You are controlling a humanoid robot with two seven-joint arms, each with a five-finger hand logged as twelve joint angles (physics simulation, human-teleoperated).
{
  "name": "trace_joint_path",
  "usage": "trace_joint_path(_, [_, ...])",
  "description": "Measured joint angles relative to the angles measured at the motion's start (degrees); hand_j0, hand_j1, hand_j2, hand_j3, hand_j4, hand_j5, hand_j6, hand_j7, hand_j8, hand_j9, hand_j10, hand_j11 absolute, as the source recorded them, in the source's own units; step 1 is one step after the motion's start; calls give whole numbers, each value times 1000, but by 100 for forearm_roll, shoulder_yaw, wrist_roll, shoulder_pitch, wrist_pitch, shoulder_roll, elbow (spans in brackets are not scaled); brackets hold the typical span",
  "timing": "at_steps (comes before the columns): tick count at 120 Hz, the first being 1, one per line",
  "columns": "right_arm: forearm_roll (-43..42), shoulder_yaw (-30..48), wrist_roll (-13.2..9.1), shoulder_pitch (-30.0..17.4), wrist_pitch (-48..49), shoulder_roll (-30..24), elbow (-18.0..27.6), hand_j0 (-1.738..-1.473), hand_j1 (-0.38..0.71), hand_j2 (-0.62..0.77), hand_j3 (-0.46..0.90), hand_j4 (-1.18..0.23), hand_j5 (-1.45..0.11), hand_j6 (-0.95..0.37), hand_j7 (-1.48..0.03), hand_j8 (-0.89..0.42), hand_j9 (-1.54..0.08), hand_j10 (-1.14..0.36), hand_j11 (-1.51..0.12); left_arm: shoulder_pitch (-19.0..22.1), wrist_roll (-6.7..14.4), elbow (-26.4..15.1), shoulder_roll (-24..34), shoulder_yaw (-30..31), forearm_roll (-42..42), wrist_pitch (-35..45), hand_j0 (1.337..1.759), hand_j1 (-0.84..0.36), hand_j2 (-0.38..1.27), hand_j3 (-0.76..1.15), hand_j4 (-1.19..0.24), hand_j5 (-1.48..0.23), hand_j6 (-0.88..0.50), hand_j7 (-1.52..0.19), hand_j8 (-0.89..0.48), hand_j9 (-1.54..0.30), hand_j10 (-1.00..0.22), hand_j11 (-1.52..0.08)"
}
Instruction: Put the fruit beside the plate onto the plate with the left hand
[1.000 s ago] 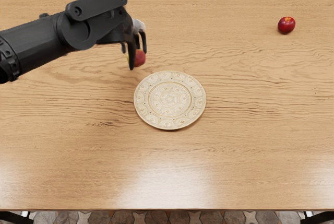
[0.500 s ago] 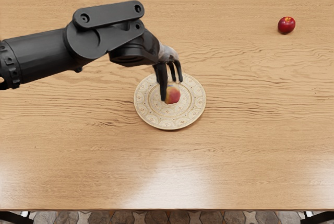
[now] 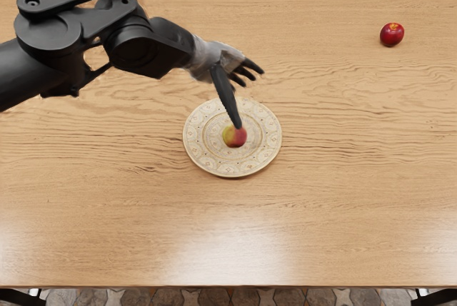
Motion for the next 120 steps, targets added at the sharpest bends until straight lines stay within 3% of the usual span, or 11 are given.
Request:
trace_joint_path(14, [0,0,1,0,0,0,0,-1658,-349,0,0,0,0,0,0,0,0,0,0,38,0,-354,789,-622,-306,-181,1658,297,26,0,-45,-61,-38,-60,-43,-59,-46,-59])
trace_joint_path(36, [0,0,0,0,0,0,3,-1658,-349,0,0,0,0,0,0,0,0,0,0,1166,0,-628,2087,-1009,-695,-757,1658,313,13,0,-32,-41,-29,-41,-31,-41,-32,-41])
trace_joint_path(45, [0,0,1,0,0,0,4,-1658,-349,0,0,0,0,0,0,0,0,0,0,1950,0,-745,2509,-1508,-742,-1168,1658,316,10,0,-29,-37,-27,-37,-28,-37,-29,-37])
trace_joint_path(55, [0,0,0,4,0,0,5,-1658,-349,0,0,0,0,0,0,0,0,0,0,2523,0,-805,2814,-2111,-779,-1406,1658,319,8,0,-26,-34,-25,-34,-26,-34,-26,-34])
trace_joint_path(73, [0,0,-2,8,0,0,6,-1658,-349,0,0,0,0,0,0,0,0,0,0,3180,0,-798,3239,-3051,-1025,-1554,1658,322,6,0,-24,-30,-23,-30,-23,-30,-23,-30])
trace_joint_path(97, [0,0,-1,11,0,0,12,-1658,-349,0,0,0,0,0,0,0,0,0,0,3709,0,-271,3445,-3398,-1566,-1595,1658,325,5,0,-20,-27,-20,-27,-20,-27,-20,-27])
trace_joint_path(110, [0,0,-1,15,0,0,14,-1658,-349,0,0,0,0,0,0,0,0,0,0,3722,0,575,3474,-3457,-2017,-1599,1658,326,4,0,-19,-25,-18,-25,-18,-25,-19,-25])
trace_joint_path(120, [0,0,0,16,0,0,15,-1658,-349,0,0,0,0,0,0,0,0,0,0,3779,0,949,3474,-3464,-2214,-1601,1658,327,4,0,-17,-24,-17,-24,-17,-24,-17,-24])
